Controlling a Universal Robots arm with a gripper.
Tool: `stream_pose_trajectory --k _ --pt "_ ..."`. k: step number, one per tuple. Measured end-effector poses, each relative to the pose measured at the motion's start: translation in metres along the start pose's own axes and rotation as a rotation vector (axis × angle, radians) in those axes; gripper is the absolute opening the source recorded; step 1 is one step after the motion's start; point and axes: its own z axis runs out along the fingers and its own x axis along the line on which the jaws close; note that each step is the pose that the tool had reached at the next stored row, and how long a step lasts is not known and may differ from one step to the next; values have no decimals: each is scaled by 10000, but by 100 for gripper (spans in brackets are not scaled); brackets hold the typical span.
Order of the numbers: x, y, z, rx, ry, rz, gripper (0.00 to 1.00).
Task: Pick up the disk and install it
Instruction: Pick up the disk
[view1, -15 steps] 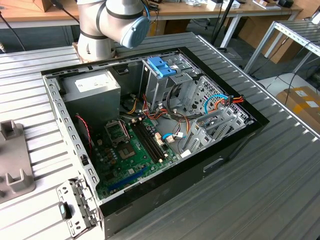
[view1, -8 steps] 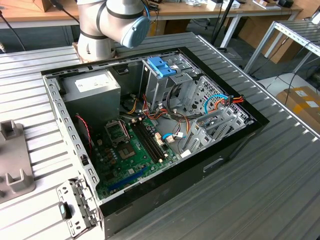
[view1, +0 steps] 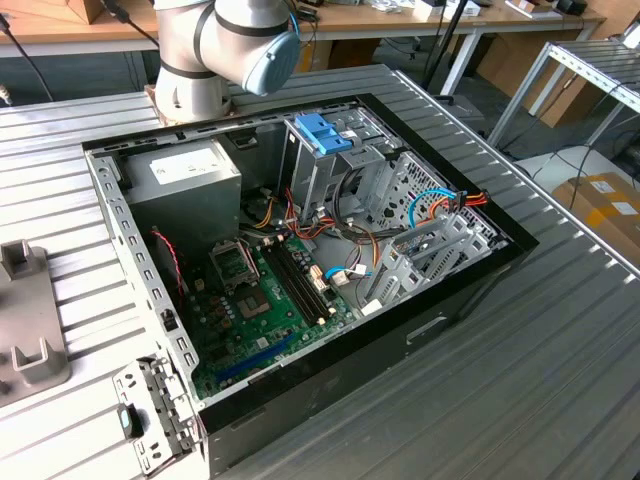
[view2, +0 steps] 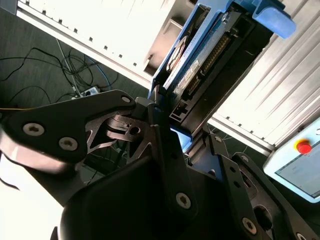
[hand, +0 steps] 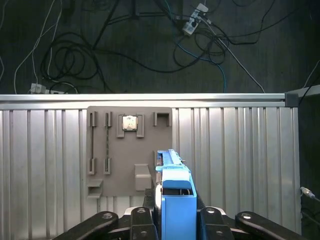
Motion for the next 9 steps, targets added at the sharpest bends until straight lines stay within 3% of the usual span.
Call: stream_pose_trajectory --k 9 --pt "4 -83 2 0 0 0 37"
